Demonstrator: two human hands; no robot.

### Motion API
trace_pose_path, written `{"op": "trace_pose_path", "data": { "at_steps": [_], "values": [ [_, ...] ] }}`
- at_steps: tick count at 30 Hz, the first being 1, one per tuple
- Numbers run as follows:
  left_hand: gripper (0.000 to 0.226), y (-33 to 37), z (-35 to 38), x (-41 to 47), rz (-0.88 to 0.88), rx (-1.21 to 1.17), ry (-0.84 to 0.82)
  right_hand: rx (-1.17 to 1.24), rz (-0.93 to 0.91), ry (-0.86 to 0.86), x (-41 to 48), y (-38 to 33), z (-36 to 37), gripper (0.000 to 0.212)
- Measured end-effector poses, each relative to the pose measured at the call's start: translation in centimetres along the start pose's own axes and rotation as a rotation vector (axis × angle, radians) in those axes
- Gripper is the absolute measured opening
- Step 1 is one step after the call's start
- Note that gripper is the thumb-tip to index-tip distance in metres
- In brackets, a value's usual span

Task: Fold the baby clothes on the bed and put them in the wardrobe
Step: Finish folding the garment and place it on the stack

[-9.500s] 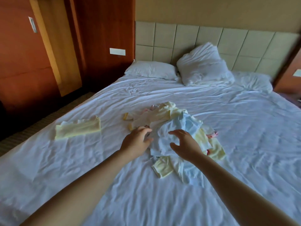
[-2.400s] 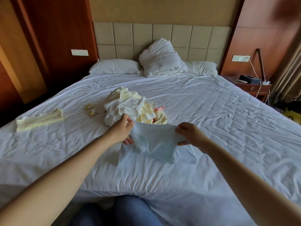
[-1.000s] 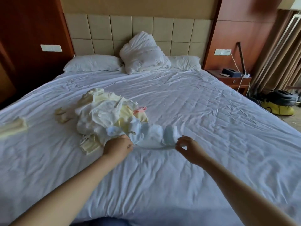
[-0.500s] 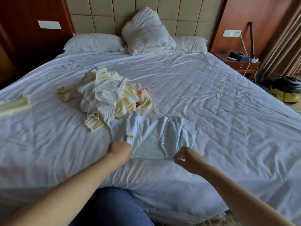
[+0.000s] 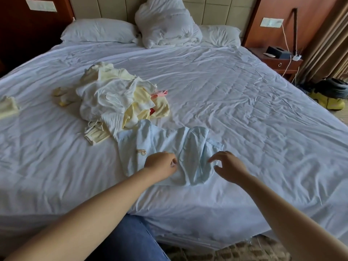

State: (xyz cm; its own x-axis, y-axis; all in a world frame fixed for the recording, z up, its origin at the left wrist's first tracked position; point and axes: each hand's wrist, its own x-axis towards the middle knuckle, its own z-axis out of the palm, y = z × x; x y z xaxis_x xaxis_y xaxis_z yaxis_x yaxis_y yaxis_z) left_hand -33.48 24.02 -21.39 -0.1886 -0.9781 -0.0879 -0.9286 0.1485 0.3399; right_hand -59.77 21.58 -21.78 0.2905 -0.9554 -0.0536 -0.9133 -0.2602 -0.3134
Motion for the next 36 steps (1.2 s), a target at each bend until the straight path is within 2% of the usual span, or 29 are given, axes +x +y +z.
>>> {"op": "trace_pose_path", "data": {
  "at_steps": [4, 7, 11, 14, 18, 22, 25, 33, 36],
  "values": [
    [0.035, 1.3, 2.0, 2.1, 0.030, -0.076, 0.019, -0.039, -0.077, -0.115, 1.7, 1.5, 0.2, 0.054],
    [0.040, 1.8, 3.1, 3.2, 0.014, -0.071, 0.076, -0.050, -0.112, -0.136, 2.8, 2.2, 0.4, 0.060],
    [0.039, 1.8, 3.9, 4.3, -0.035, -0.113, 0.126, -0.107, -0.112, 0.002, 4.0, 2.7, 0.8, 0.053],
    [0.040, 1.8, 4.1, 4.7, -0.066, -0.107, 0.122, -0.135, -0.085, 0.091, 4.6, 3.2, 1.1, 0.037],
    [0.035, 1.8, 3.9, 5.0, -0.079, -0.097, 0.110, -0.226, -0.196, 0.176, 5.1, 3.7, 0.7, 0.020],
    [0.029, 1.9, 3.7, 4.9, -0.081, -0.075, 0.090, -0.302, -0.288, 0.211, 4.1, 4.0, -0.1, 0.025],
    [0.028, 2.2, 3.6, 4.9, -0.104, -0.055, 0.071, -0.344, -0.297, 0.146, 2.6, 4.7, -0.6, 0.024],
    [0.036, 3.0, 3.6, 5.2, -0.179, 0.013, 0.036, -0.404, -0.076, -0.209, -0.6, 4.9, -1.0, 0.018],
    [0.042, 2.9, 3.4, 5.2, -0.242, 0.042, 0.009, -0.363, 0.015, -0.235, -0.7, 4.3, -1.2, 0.015]
  ]
}}
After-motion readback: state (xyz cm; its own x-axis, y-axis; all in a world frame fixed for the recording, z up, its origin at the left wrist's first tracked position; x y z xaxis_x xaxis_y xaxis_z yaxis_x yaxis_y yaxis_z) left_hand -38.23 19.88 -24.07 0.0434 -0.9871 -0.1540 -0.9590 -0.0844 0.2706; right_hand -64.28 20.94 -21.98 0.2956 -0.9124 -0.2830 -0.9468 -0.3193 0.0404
